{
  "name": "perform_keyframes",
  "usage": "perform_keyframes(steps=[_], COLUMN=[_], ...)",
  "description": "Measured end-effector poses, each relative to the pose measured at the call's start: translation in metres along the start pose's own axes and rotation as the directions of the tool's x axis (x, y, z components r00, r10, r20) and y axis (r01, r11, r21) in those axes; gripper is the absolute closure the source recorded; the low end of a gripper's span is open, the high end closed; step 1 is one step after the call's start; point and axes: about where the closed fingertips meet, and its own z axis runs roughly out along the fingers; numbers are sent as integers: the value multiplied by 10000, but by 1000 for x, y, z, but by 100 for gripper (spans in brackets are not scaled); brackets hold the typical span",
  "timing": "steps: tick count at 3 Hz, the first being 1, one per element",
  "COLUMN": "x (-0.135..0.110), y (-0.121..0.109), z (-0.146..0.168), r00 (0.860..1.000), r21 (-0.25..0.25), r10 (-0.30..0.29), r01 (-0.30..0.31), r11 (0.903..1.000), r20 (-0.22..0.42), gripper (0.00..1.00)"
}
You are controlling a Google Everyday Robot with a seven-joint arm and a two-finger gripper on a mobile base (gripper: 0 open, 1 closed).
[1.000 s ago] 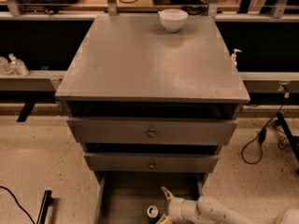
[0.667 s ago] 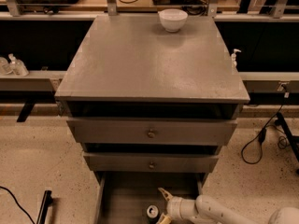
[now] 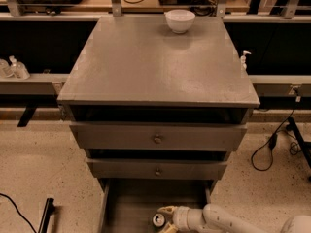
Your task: Pick green can from bottom drawer and place on counter
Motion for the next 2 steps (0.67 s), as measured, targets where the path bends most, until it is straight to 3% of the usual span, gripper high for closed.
perform_keyframes(steps=[1, 2], x=[0, 11], y=[0, 0], z=[0, 9], r00=[10000, 9978], r21=[0, -188], r10=[0, 365], r01=[0, -355], r11=[10000, 9992], r20=[0, 549], gripper=[85, 100])
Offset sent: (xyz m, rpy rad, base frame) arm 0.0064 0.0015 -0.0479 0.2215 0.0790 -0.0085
